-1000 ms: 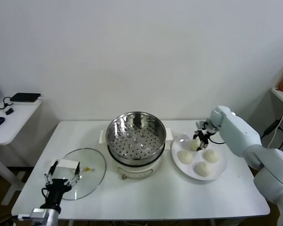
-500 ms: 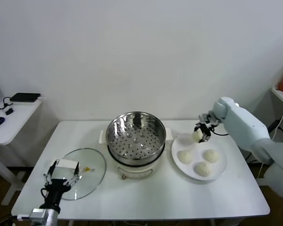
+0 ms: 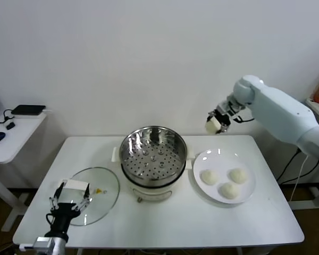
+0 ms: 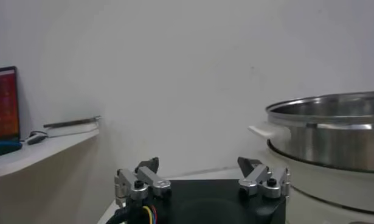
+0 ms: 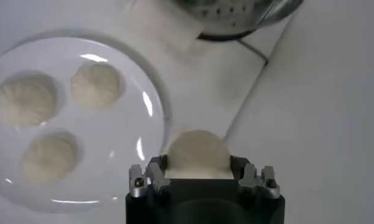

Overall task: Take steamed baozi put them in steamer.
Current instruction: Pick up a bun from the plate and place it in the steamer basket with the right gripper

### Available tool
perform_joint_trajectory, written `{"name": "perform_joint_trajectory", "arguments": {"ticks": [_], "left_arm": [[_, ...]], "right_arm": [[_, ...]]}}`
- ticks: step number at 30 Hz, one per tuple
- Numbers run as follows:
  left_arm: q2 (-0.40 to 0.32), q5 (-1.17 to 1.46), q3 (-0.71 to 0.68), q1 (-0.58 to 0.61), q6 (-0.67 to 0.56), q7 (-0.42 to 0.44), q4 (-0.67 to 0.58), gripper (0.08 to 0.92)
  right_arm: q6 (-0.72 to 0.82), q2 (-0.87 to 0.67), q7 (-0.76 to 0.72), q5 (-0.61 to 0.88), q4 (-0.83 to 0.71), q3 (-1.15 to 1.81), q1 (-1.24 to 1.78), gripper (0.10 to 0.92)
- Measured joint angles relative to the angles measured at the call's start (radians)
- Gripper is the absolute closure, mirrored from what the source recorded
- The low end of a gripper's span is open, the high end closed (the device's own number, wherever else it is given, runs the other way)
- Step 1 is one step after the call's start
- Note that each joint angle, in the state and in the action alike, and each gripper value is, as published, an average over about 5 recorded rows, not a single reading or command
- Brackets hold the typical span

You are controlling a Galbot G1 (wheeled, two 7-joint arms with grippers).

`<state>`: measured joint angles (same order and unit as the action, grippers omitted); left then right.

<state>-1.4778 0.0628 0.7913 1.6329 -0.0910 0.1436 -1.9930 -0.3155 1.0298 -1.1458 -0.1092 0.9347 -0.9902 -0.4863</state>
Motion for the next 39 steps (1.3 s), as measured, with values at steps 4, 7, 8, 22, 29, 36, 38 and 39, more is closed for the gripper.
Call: {"name": "perform_joint_trajectory", "arguments": {"ticks": [4, 7, 8, 22, 29, 36, 38, 39], "left_arm": [[-0.001, -0.003, 0.000, 0.004, 0.001, -0.002, -0.007, 0.177], [-0.003, -0.007, 0.000, 0.007, 0.001, -0.004, -0.013, 0.177], [-0.003, -0.009, -0.001, 0.008, 0.002, -0.004, -0.016, 0.177], [-0.010, -0.012, 0.013, 0.018, 0.008, -0.014, -0.043, 0.177], [-0.010, -0.008, 0.020, 0.026, 0.009, -0.015, -0.055, 0.177], [-0.007, -0.004, 0.022, 0.031, 0.009, -0.016, -0.059, 0.177], [-0.006, -0.003, 0.023, 0.031, 0.008, -0.016, -0.059, 0.177], [-0.006, -0.003, 0.023, 0.031, 0.008, -0.016, -0.059, 0.177]], "right_arm": [[-0.021, 0.030, 0.003, 0.015, 0.065, -0.044, -0.056, 0.344], [-0.037, 0.063, 0.007, 0.018, 0.099, -0.068, -0.080, 0.343], [-0.042, 0.076, 0.009, 0.016, 0.107, -0.074, -0.086, 0.342], [-0.133, 0.256, 0.030, -0.096, 0.114, -0.104, -0.044, 0.330], [-0.184, 0.323, 0.039, -0.186, 0.060, -0.087, 0.011, 0.330], [-0.231, 0.380, 0.049, -0.280, -0.021, -0.058, 0.062, 0.330], [-0.242, 0.394, 0.052, -0.305, -0.045, -0.048, 0.075, 0.330], [-0.247, 0.401, 0.053, -0.317, -0.057, -0.043, 0.082, 0.330]]}}
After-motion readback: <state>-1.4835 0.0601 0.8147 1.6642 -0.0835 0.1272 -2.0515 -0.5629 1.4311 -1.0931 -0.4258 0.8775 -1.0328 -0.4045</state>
